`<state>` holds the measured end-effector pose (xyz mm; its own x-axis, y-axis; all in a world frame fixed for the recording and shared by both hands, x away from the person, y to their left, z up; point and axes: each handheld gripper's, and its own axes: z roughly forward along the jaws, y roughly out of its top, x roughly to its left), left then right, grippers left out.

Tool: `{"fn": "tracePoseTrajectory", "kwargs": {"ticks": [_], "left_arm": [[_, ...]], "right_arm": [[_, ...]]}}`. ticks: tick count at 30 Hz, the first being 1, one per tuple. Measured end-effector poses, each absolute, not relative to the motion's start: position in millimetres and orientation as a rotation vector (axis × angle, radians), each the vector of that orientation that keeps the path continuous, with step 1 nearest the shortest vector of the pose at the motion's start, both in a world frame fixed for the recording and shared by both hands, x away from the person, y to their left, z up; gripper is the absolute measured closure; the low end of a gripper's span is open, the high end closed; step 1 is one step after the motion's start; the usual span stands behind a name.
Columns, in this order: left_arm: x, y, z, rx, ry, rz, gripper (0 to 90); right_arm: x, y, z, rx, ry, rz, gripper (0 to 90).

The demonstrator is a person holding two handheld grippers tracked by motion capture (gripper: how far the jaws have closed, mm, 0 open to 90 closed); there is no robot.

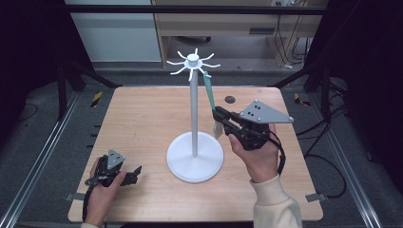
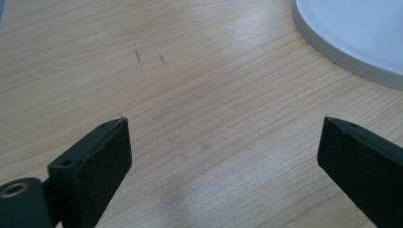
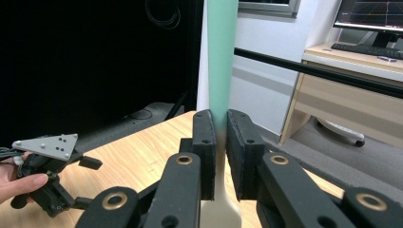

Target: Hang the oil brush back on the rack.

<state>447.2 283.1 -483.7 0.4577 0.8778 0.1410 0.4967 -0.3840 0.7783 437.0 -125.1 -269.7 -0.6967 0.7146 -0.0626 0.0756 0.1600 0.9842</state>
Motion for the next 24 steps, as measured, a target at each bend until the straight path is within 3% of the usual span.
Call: {"fn": "tracePoseTrajectory", "kwargs": {"ticks": [9, 24], "left_arm": [[447.6, 283.1, -484.4, 2.037, 1.142, 0.726, 3.7], [448.1, 283.5, -484.4, 2.035, 1.144, 0.727, 3.7]], "right_arm": [[440.9, -119.8, -273.1, 0.745, 1.906, 1.588, 84.6], [434.3, -122.5, -273.2, 0.742, 1.899, 1.55, 79.6]]}}
